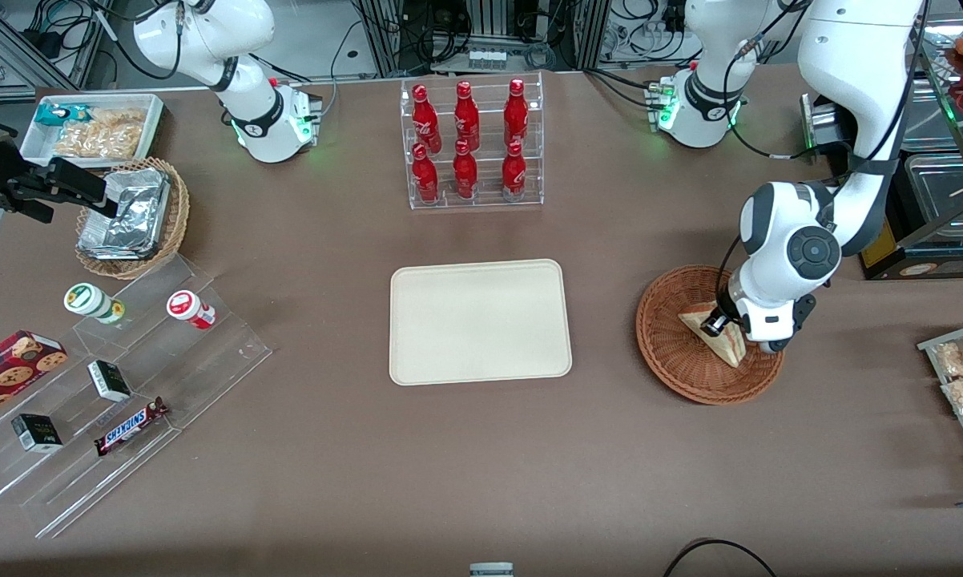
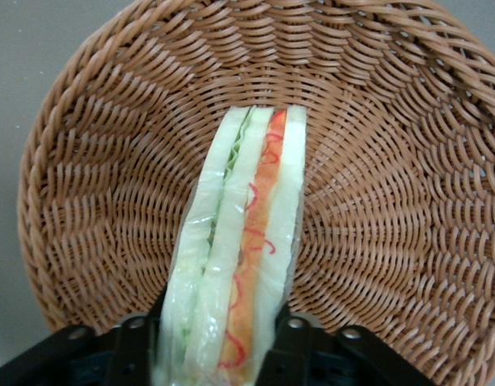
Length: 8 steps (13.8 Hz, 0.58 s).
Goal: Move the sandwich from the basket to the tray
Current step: 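Close the left gripper on the sandwich and lift it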
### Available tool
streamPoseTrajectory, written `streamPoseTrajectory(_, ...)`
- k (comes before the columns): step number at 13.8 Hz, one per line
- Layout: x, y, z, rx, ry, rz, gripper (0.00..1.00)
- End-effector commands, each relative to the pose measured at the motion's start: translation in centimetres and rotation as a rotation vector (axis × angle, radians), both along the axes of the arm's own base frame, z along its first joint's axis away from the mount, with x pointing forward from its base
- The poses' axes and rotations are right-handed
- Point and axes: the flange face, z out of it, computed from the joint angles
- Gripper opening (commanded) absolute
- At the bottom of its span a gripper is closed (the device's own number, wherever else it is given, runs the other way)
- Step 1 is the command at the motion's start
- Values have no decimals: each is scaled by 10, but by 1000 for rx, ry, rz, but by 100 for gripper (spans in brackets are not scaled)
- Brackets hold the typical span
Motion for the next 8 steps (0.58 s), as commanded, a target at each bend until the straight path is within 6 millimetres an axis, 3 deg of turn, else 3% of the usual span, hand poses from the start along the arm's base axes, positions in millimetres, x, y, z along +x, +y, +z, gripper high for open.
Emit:
streamPoseTrajectory(1,9,-4,33,9,20,-52,7)
streamPoseTrajectory(4,6,-3,87,-4,105,-241,5)
streamPoseTrajectory(5,1,-13,101,-8,137,-312,5)
streamPoseTrajectory(8,-14,-62,105,-27,190,-563,6)
